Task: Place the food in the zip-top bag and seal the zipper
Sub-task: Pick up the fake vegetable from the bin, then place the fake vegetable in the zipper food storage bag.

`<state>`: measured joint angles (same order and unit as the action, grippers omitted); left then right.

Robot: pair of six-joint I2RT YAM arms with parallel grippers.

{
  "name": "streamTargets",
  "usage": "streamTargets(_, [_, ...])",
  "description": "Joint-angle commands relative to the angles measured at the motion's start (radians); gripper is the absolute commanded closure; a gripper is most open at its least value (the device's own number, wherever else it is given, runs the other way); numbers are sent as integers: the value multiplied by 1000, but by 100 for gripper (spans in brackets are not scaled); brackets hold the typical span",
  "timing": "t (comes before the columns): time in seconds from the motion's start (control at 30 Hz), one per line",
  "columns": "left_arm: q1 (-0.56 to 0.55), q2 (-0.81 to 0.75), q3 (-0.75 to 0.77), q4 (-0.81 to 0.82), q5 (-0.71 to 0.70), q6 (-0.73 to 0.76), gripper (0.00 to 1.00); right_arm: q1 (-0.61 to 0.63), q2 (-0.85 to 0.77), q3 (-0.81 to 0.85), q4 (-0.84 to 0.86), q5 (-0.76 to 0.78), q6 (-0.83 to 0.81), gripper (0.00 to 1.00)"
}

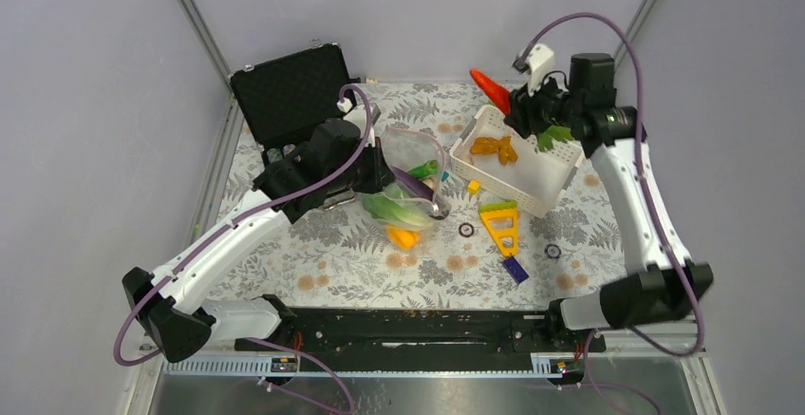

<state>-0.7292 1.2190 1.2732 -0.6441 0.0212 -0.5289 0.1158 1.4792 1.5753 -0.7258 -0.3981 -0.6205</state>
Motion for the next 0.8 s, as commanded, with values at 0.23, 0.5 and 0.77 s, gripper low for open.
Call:
streamTargets(0.23, [4,-58,-4,51,-13,-66,100,300,-409,-337,1006,-148,1052,65])
streamTargets(0.5, [3,-94,-49,96,5,-98,100,492,-323,-439,1272,20,1190,69])
streamTargets(0.77, [3,-89,-30,90,2,-99,100,624,-190,-445,1429,93,1215,69])
